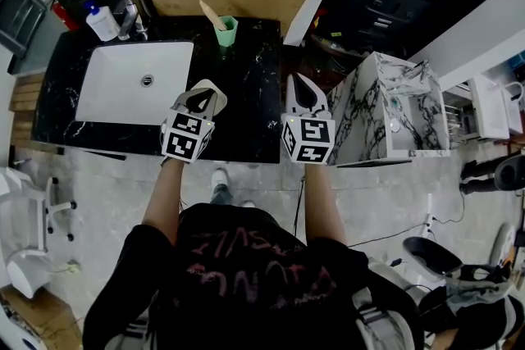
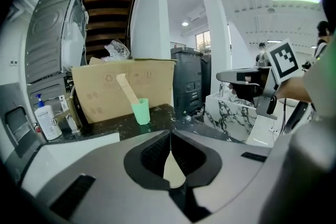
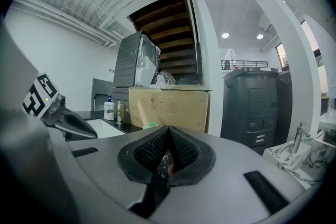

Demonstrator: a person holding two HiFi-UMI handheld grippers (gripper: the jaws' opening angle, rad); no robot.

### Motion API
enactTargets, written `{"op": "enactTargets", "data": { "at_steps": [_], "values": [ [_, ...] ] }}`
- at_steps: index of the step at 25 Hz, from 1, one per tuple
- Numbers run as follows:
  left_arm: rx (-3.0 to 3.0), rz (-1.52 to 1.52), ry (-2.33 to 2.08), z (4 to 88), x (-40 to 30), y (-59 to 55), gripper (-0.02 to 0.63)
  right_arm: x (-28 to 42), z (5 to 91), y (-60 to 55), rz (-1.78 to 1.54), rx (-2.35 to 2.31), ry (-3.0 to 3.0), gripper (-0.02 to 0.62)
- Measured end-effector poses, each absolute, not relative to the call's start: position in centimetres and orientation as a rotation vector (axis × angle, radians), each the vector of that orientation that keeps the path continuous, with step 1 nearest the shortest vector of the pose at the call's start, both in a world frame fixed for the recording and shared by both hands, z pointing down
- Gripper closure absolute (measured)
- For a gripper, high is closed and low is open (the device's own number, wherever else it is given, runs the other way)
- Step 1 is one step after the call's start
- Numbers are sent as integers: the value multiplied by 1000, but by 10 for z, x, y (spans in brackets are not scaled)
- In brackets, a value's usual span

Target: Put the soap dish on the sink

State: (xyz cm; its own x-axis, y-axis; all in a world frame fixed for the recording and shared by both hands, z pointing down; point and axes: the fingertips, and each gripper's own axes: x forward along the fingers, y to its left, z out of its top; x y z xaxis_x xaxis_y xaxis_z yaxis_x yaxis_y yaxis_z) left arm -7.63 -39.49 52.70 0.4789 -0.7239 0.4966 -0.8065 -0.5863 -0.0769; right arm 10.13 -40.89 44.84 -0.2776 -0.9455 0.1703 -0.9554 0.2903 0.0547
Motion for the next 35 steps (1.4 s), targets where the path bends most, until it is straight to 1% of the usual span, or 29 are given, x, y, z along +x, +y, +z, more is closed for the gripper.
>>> {"op": "enactTargets", "data": {
  "at_steps": [18,25,35],
  "values": [
    [2618,477,-1576,424,-98,-403,591,102,437,-386,75,1771,-2407,581],
    [2613,405,-1641,406,-107,-395,591,102,431,-380,49,1770,-2405,583],
    [2622,390,-1678,399,-106,-381,591,105,427,-369,58,1783,-2417,583]
  ]
}}
